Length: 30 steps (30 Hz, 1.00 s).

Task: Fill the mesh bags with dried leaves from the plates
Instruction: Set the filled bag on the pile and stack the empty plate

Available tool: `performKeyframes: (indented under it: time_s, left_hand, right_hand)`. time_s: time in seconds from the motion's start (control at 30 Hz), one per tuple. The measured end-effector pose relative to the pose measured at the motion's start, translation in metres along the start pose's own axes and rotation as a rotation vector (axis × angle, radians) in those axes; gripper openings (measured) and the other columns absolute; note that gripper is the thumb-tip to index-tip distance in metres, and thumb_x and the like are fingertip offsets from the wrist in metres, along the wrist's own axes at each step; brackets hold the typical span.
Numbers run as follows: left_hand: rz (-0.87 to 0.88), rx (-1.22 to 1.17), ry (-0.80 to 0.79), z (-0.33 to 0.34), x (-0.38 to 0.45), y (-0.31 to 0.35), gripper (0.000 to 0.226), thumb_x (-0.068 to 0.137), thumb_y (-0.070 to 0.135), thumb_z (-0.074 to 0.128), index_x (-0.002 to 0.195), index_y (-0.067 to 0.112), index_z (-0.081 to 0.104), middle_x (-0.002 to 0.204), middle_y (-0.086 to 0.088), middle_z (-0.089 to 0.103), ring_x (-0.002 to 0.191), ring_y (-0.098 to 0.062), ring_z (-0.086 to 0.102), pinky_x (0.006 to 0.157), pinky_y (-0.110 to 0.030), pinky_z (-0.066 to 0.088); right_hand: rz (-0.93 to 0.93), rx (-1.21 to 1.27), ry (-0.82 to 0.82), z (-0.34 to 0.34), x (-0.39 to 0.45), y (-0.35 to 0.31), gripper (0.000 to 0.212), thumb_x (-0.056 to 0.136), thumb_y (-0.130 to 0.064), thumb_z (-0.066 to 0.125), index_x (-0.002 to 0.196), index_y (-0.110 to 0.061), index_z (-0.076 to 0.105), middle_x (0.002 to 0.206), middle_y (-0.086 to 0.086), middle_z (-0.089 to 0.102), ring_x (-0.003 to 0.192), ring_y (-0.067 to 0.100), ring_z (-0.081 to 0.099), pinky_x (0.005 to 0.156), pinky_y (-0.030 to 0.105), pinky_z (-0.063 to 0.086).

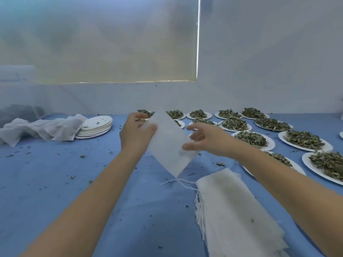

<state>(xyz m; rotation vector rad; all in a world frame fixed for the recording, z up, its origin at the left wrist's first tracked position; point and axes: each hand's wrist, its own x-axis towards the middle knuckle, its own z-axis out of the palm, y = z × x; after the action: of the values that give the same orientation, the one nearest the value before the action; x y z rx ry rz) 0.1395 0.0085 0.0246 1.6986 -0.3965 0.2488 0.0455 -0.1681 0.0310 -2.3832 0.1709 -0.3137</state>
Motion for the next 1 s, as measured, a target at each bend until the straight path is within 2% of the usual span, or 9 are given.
performKeyframes:
  time_s: [0.13, 0.27, 0.4, 0.5, 0.57, 0.63, 0.73, 0.83, 1.0]
  left_hand:
    - [0.012, -0.051, 0.099, -0.012, 0.014, 0.012, 0.026, 0.077, 0.018, 0.067, 0.099, 0.025, 0.055, 0.098, 0.003, 0.063, 0.089, -0.016, 0.061, 0.075, -0.031, 0.049]
    - [-0.102, -0.266, 0.221, -0.022, 0.023, 0.005, 0.015, 0.084, 0.015, 0.063, 0.097, 0.021, 0.057, 0.104, 0.002, 0.06, 0.098, -0.018, 0.059, 0.087, -0.033, 0.049]
    - [-0.294, -0.521, 0.244, -0.027, 0.025, -0.013, 0.007, 0.089, 0.008, 0.055, 0.091, 0.014, 0.057, 0.101, -0.005, 0.059, 0.084, -0.018, 0.055, 0.078, -0.03, 0.05]
    - [-0.391, -0.701, 0.204, -0.028, 0.025, -0.027, 0.016, 0.091, 0.004, 0.054, 0.105, 0.01, 0.057, 0.1, -0.004, 0.062, 0.087, -0.018, 0.06, 0.076, -0.029, 0.053]
    - [-0.425, -0.557, 0.247, -0.03, 0.028, -0.039, 0.027, 0.089, 0.003, 0.055, 0.115, 0.009, 0.054, 0.104, -0.004, 0.062, 0.084, -0.017, 0.059, 0.072, -0.028, 0.051]
    - [-0.393, -0.109, 0.301, -0.032, 0.03, -0.05, 0.043, 0.083, 0.005, 0.058, 0.124, 0.01, 0.047, 0.121, -0.008, 0.054, 0.094, -0.022, 0.055, 0.076, -0.032, 0.047]
    - [-0.049, 0.432, 0.292, -0.034, 0.029, -0.057, 0.071, 0.076, 0.02, 0.065, 0.138, 0.012, 0.032, 0.142, -0.006, 0.034, 0.129, -0.024, 0.033, 0.102, -0.04, 0.029]
    - [0.256, 0.402, 0.089, -0.031, 0.039, -0.049, 0.059, 0.083, 0.028, 0.057, 0.137, 0.018, 0.037, 0.131, 0.007, 0.046, 0.127, -0.019, 0.036, 0.109, -0.043, 0.022]
    - [0.121, 0.177, 0.056, -0.027, 0.067, -0.048, 0.013, 0.093, 0.027, 0.047, 0.101, 0.028, 0.058, 0.087, 0.02, 0.056, 0.104, -0.012, 0.051, 0.091, -0.027, 0.037]
  right_hand:
    - [-0.069, 0.214, 0.157, -0.003, 0.025, -0.031, 0.059, 0.078, -0.048, 0.069, 0.13, -0.028, 0.049, 0.105, -0.013, 0.062, 0.092, -0.001, 0.06, 0.08, 0.027, 0.051]
    - [0.129, 0.331, 0.036, 0.016, 0.039, -0.034, 0.074, 0.072, -0.055, 0.071, 0.127, -0.011, 0.05, 0.117, 0.008, 0.059, 0.099, 0.017, 0.061, 0.083, 0.035, 0.054]
    - [0.296, 0.629, 0.004, 0.039, 0.046, -0.024, 0.049, 0.072, -0.049, 0.075, 0.105, -0.014, 0.062, 0.113, 0.004, 0.061, 0.096, 0.018, 0.062, 0.075, 0.031, 0.056]
    - [0.345, 0.818, -0.017, 0.055, 0.054, -0.025, 0.026, 0.078, -0.035, 0.074, 0.088, -0.015, 0.062, 0.1, 0.006, 0.063, 0.084, 0.022, 0.066, 0.073, 0.034, 0.058]
    - [0.283, 0.919, 0.025, 0.063, 0.06, -0.028, 0.01, 0.083, -0.022, 0.07, 0.085, -0.014, 0.065, 0.088, 0.005, 0.069, 0.07, 0.018, 0.066, 0.063, 0.026, 0.058]
    - [0.197, 0.821, 0.1, 0.068, 0.067, -0.03, 0.004, 0.085, -0.018, 0.068, 0.082, -0.017, 0.067, 0.083, 0.003, 0.07, 0.068, 0.016, 0.064, 0.061, 0.024, 0.055]
    - [0.055, 0.494, 0.125, 0.076, 0.074, -0.035, 0.009, 0.084, -0.021, 0.069, 0.075, -0.022, 0.07, 0.082, -0.002, 0.069, 0.077, 0.013, 0.061, 0.075, 0.03, 0.052]
    - [-0.073, 0.301, 0.099, 0.084, 0.081, -0.042, 0.008, 0.084, -0.024, 0.068, 0.078, -0.022, 0.072, 0.077, -0.005, 0.066, 0.073, 0.008, 0.055, 0.067, 0.021, 0.043]
    - [-0.173, 0.264, 0.222, 0.088, 0.103, -0.051, 0.005, 0.082, -0.019, 0.07, 0.083, -0.024, 0.069, 0.072, -0.007, 0.064, 0.066, -0.002, 0.053, 0.05, 0.003, 0.036]
